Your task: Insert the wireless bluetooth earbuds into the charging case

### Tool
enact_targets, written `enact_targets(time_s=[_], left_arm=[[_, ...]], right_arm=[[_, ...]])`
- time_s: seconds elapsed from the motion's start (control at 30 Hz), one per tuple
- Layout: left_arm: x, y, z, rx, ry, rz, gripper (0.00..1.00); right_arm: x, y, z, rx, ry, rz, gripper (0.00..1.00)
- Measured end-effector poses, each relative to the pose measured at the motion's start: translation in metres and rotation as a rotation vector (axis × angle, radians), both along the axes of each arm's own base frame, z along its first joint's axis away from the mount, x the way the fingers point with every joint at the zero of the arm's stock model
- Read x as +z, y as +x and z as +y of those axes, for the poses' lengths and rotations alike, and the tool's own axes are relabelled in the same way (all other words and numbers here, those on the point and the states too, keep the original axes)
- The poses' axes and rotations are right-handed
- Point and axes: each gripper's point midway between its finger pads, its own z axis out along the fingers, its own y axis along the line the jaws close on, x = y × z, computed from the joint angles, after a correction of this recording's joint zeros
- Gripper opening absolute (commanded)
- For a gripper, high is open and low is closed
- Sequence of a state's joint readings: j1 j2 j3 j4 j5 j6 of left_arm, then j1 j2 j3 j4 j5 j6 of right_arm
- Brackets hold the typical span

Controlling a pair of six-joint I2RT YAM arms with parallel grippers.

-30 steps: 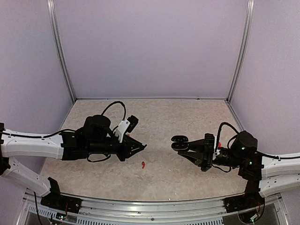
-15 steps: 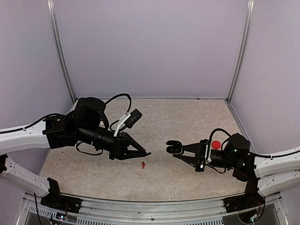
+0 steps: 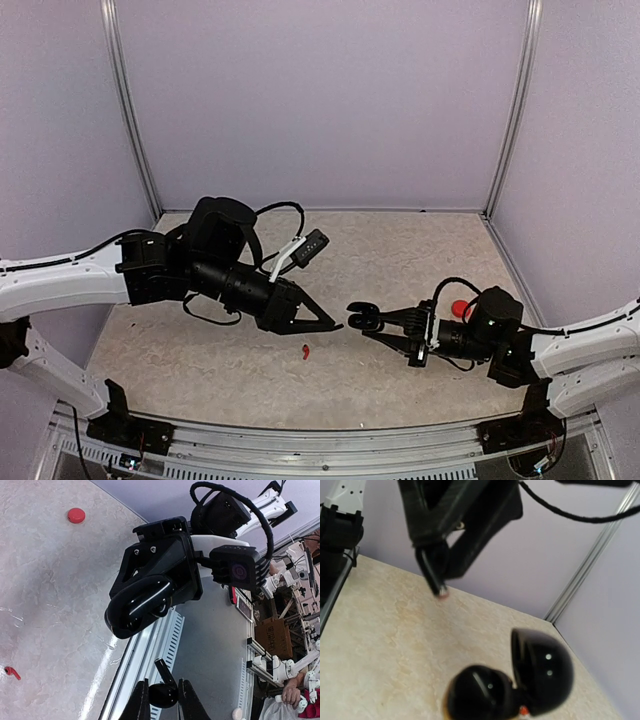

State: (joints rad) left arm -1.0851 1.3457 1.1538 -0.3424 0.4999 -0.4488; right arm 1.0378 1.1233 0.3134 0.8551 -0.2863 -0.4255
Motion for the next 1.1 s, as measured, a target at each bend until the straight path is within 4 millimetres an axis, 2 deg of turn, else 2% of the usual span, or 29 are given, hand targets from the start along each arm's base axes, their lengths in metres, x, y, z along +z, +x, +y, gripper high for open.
enact_targets(time_s=[0.27,0.6,0.8,1.1], left_arm=[[-0.007,0.009,-0.009,0.054,0.046,0.074,0.12],[-0.013,0.026,-0.007,0.135,0.098,0.111,0.11],[-0.023,0.029,-0.006,0.152,0.135,0.128,0.10],[-0.023,0.031,-0.007,0.156,0.138,0.127,0.10]], right_arm=[[-0.004,0.002,0.003,-0.008,-0.009,0.004,0.00],[-0.005,0.001,0.005,-0.007,-0.011,-0.001,0.00],[-0.004,0.004,0.008,-0.017,-0.013,-0.002,0.00],[-0.009,0.006,0.013,-0.018,-0.030,-0.002,0.00]])
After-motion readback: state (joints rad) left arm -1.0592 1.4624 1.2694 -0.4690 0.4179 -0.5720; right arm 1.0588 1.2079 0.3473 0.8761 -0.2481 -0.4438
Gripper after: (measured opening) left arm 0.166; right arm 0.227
